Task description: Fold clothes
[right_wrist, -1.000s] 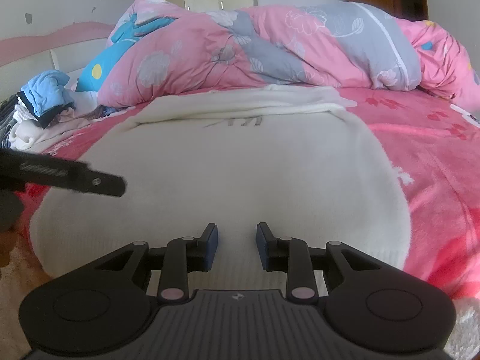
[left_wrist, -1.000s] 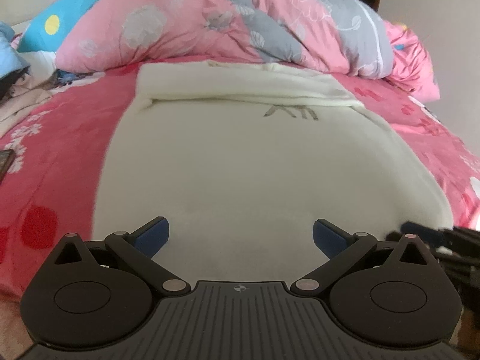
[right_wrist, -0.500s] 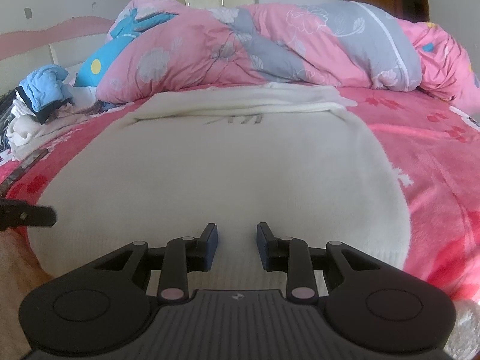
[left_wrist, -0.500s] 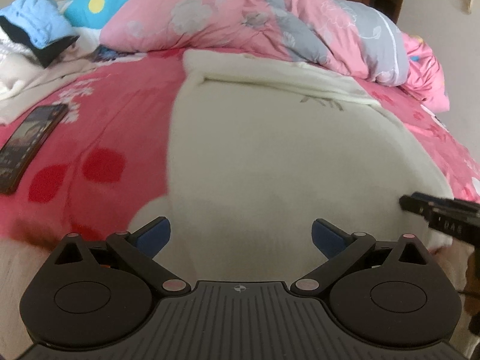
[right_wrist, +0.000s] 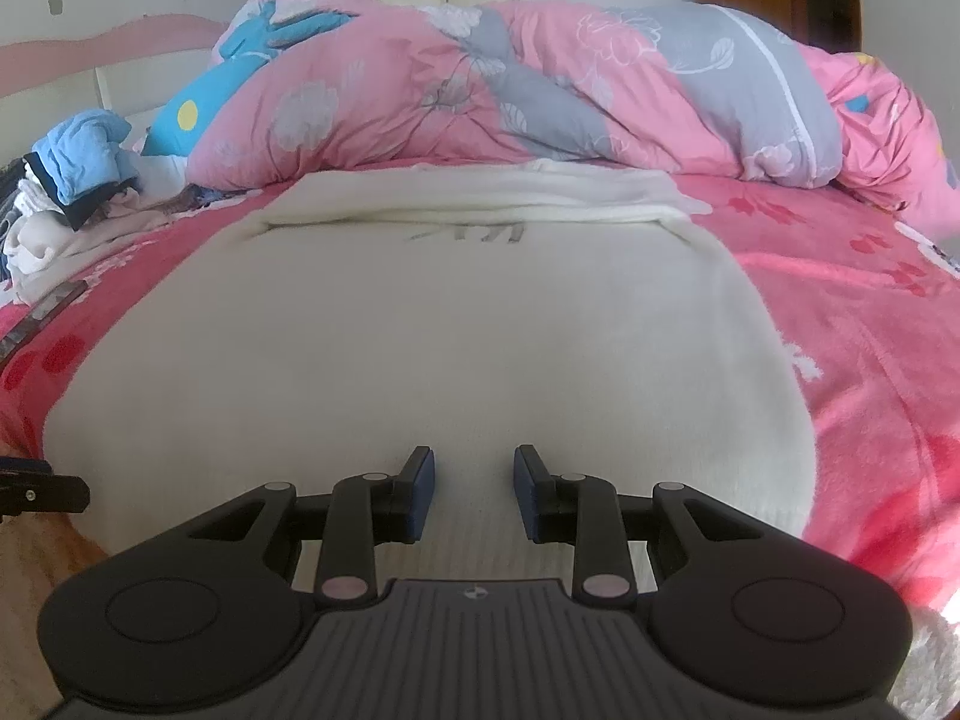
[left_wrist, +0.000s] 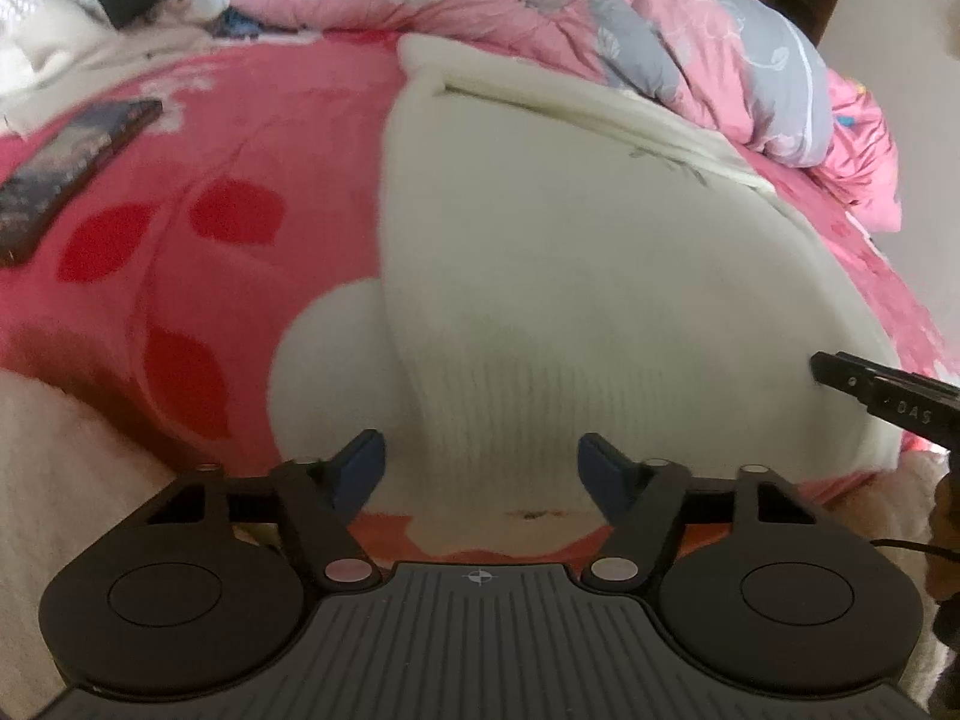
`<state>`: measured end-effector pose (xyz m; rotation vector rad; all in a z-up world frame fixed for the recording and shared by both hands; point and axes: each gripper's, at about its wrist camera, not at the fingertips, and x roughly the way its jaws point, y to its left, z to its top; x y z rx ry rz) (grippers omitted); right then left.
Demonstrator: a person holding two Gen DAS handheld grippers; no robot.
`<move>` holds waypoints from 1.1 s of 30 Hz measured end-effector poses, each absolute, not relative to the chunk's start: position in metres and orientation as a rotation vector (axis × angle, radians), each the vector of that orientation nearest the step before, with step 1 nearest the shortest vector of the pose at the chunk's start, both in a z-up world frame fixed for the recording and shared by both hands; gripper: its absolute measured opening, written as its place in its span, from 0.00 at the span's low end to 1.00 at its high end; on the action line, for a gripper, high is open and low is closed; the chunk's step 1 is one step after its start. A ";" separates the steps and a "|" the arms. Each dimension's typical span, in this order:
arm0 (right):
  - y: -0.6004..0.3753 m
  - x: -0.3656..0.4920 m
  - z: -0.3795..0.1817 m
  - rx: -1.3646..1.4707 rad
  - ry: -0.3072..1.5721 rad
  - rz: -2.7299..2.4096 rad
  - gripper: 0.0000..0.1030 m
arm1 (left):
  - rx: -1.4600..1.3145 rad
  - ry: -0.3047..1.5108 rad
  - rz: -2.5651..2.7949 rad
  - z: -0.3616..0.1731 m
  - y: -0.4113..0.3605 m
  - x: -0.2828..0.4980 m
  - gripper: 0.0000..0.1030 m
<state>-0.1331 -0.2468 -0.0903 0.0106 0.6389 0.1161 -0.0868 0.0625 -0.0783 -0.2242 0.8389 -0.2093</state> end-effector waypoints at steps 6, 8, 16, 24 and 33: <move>-0.246 -0.133 -0.090 0.002 0.642 0.113 0.30 | -0.283 0.856 -0.250 -0.083 0.068 -0.087 0.49; -0.247 -0.132 -0.091 0.001 0.641 0.114 0.30 | -0.298 0.868 -0.248 -0.085 0.070 -0.087 0.42; -0.246 -0.133 -0.091 -0.009 0.635 0.117 0.30 | -0.406 0.892 -0.256 -0.085 0.086 -0.086 0.10; -0.217 -0.158 -0.077 -0.124 0.526 0.244 0.30 | -0.555 0.899 -0.314 -0.072 0.102 -0.089 0.06; -0.143 -0.194 -0.078 -0.297 0.426 0.645 0.31 | -0.712 0.901 -0.354 -0.062 0.116 -0.088 0.05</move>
